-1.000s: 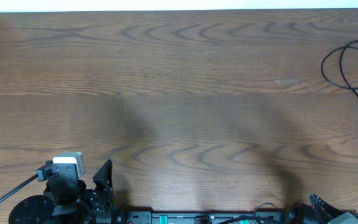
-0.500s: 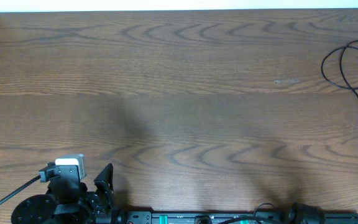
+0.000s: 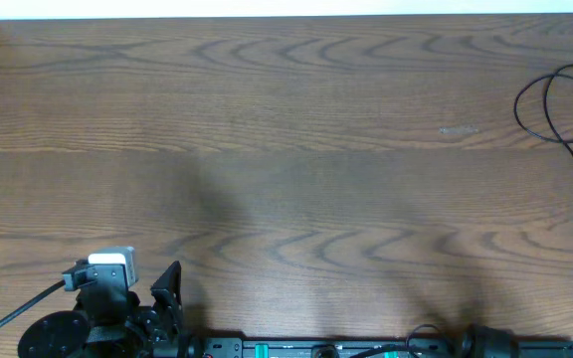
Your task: Untangle cables
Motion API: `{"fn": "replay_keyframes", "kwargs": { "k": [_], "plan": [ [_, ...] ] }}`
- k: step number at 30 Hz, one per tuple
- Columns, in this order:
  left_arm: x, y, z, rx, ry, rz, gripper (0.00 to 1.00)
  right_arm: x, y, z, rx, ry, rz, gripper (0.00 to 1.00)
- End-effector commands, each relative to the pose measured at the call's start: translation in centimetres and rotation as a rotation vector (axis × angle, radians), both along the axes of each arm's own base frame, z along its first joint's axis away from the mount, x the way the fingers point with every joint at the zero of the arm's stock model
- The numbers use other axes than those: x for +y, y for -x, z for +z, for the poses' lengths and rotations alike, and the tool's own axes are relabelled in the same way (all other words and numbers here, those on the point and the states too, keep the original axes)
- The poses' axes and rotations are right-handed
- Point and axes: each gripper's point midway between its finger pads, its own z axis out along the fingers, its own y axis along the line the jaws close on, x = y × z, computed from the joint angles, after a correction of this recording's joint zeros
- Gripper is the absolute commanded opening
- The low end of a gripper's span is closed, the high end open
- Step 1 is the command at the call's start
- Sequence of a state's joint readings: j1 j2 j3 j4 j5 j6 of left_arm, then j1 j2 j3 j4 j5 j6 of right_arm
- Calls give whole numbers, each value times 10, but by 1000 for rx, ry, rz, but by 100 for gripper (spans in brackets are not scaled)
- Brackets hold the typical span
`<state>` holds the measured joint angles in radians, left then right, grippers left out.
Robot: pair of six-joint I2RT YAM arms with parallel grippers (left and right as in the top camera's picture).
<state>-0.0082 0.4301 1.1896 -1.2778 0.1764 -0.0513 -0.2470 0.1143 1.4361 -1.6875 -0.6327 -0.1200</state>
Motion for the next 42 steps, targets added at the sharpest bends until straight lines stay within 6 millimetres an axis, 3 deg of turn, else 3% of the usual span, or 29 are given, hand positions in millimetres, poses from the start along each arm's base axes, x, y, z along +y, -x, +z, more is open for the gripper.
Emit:
{"fn": "replay_keyframes", "kwargs": {
  "k": [1,8,14,19,25,30,35,42],
  "plan": [
    [3,1,4,-14,-16,9,66,-3,-6,0,-1,5,-23,99],
    [3,1,4,-13,-16,9,66,3,-8,20,-190,132,39,99],
    [3,1,4,-13,-16,9,66,2,-3,2,-257,271,125,99],
    [3,1,4,-13,-19,7,66,0,-15,4,-303,345,151,99],
    [3,1,4,-13,-19,7,66,-5,-38,-12,-249,331,175,99],
    [3,1,4,-13,-19,7,66,-7,-60,-13,-273,330,188,99],
    [3,1,3,-11,-19,7,66,-12,-77,-35,-197,313,183,99],
    [3,4,0,5,-28,1,66,-11,-78,-32,-142,175,142,99]
  ]
}}
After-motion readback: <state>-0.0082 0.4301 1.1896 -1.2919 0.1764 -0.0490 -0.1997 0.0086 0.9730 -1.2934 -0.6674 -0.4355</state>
